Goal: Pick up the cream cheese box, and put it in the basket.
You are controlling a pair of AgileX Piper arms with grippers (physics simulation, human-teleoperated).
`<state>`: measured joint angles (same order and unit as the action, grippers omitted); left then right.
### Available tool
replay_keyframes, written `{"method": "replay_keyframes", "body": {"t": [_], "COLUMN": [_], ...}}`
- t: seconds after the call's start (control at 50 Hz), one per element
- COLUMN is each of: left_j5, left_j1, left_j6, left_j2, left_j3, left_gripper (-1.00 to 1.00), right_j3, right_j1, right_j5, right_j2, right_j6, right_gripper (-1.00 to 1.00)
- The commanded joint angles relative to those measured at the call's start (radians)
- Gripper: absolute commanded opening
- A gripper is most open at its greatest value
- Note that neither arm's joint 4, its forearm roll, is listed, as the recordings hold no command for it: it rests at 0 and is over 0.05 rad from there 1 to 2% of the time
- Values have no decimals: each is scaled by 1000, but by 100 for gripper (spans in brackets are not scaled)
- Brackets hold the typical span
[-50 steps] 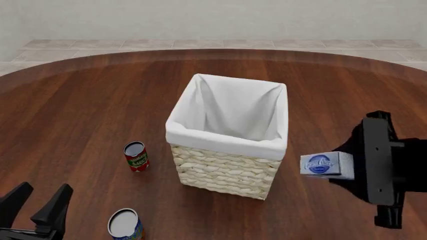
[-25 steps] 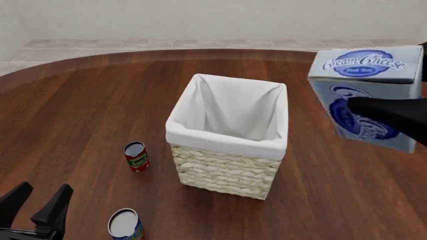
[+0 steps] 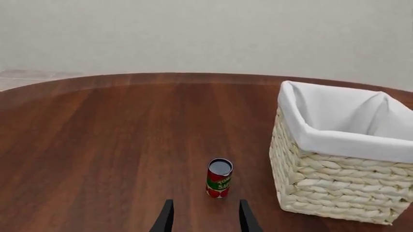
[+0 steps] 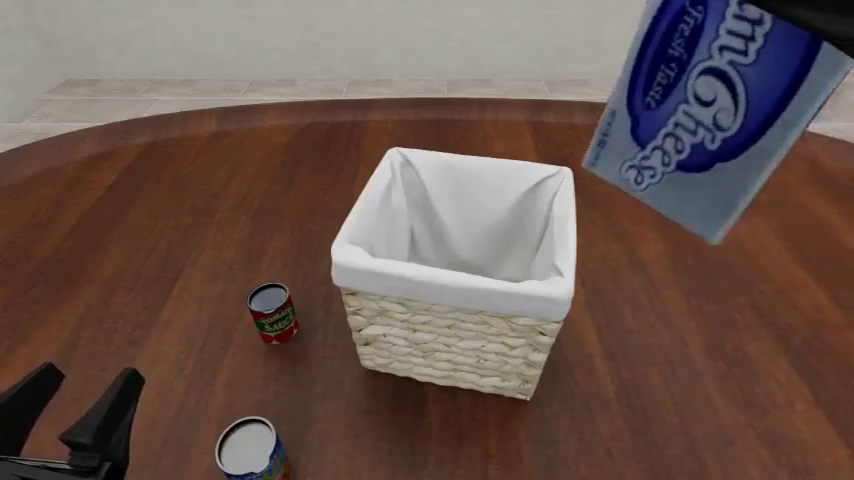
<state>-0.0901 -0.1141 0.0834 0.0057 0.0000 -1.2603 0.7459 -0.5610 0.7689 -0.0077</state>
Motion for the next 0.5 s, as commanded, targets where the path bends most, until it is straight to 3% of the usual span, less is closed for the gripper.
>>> {"method": "replay_keyframes", "body": {"t": [0.02, 0.04, 0.16, 0.24, 0.3, 0.34, 0.38, 0.46, 0.48, 0.5], "left_j5": [1, 1, 3, 4, 5, 6, 6, 6, 7, 8], "left_j1": [4, 5, 6, 6, 8, 10, 13, 14, 13, 13], "left_j6": [6, 6, 7, 7, 9, 10, 12, 14, 15, 14], "left_j2": [-1, -1, -2, -2, -3, -3, -3, -3, -3, -3], "left_j3": [0, 0, 0, 0, 0, 0, 0, 0, 0, 0], "left_gripper": [100, 100, 100, 100, 100, 100, 100, 100, 100, 100], "right_j3": [196, 226, 255, 277, 277, 274, 259, 239, 231, 227], "right_j1": [-33, -39, -65, -186, -145, -178, -188, -229, -227, -223], "right_j5": [322, 374, 478, 597, 614, 645, 651, 665, 673, 678], "right_j2": [-23, -23, 30, 123, 168, 199, 227, 270, 280, 293], "right_j6": [181, 205, 194, 240, 147, 186, 152, 140, 112, 127], "right_gripper": [-100, -100, -100, -100, -100, -100, -100, -100, -100, -100]}}
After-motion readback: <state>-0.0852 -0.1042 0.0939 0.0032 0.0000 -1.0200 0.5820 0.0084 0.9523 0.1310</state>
